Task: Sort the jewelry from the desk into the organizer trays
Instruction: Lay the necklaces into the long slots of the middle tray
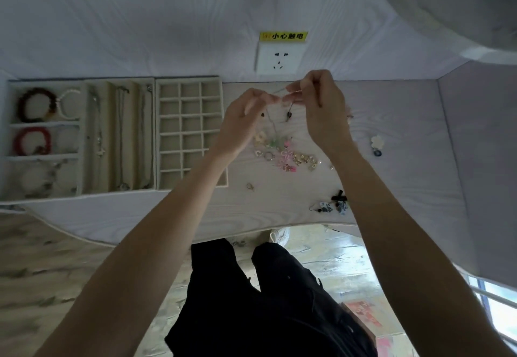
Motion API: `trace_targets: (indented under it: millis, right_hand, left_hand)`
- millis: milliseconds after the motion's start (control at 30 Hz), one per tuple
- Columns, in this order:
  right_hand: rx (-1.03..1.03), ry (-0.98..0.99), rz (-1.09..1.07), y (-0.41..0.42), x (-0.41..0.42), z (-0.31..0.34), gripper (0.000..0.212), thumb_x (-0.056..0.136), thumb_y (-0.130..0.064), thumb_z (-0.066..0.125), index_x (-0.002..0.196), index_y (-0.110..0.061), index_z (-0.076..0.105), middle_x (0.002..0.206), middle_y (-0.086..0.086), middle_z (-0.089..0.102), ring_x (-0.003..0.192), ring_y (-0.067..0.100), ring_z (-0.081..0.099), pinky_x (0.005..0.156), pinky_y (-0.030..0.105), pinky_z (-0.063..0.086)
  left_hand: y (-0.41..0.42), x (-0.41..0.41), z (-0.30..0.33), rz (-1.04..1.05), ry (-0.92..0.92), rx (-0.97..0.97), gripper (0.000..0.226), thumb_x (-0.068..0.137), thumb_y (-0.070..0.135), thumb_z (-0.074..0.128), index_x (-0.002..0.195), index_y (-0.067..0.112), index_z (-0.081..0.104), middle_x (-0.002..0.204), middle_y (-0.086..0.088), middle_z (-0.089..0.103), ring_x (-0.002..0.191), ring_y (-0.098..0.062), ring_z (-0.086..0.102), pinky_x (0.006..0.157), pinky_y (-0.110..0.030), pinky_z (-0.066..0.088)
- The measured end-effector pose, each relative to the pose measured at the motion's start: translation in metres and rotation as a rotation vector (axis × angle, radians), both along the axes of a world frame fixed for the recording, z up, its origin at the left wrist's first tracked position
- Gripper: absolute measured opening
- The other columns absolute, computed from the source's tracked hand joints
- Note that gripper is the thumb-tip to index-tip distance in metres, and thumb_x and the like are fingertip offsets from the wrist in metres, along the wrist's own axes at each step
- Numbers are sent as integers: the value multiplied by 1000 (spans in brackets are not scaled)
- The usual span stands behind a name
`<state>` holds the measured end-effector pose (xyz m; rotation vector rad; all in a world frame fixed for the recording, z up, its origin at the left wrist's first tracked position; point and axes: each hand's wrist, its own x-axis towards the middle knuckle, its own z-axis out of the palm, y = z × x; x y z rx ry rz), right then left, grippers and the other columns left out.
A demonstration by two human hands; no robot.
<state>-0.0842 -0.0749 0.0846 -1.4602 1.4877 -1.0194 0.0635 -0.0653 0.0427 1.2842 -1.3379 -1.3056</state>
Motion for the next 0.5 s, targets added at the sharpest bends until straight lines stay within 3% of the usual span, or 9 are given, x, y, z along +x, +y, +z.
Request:
trace_targets:
  millis: [133, 267, 367, 433, 500]
  right_hand:
    - [-5, 160, -18, 10, 19, 8, 13, 99, -15, 44, 86, -17, 48, 69, -3, 53, 56, 11, 53, 57, 28, 49]
    - [16, 448, 170, 21, 34, 8, 25, 87, -41, 62, 98, -19, 60, 65, -12, 52, 56, -1, 46, 59, 14, 41]
    - [48, 711, 223, 23, 47, 2, 26, 86, -44, 62, 103, -24, 66, 66, -12, 55, 64, 7, 54, 70, 28, 49]
    - [78, 594, 192, 24, 55, 4, 21, 88, -38, 62, 95, -20, 70, 64, -11, 59, 60, 5, 55, 68, 27, 48]
    - [137, 315, 205, 27, 69, 12, 17, 87, -28, 65, 91, -13, 70, 71, -1, 67, 62, 8, 61, 68, 26, 50]
  left_hand:
    - [0, 39, 21, -87, 137, 43, 22, 94, 21, 40, 73, 16, 47, 61, 13, 51, 62, -9, 50, 76, -28, 45]
    - [-7, 88, 44, -74, 157, 85, 26, 98, 20, 45, 72, 15, 49, 57, 11, 43, 56, -9, 45, 76, -32, 50]
    - [-8, 113, 57, -140, 70, 93, 20, 97, 17, 50, 77, 13, 52, 53, 13, 43, 51, -7, 42, 67, -29, 49]
    - [-6, 127, 60, -170, 22, 91, 15, 95, 20, 54, 81, 15, 54, 54, 11, 42, 51, -9, 40, 58, -24, 45]
    - [-3, 139, 61, -209, -20, 50, 11, 95, 21, 56, 85, 18, 57, 56, 8, 44, 51, -13, 40, 55, -29, 42]
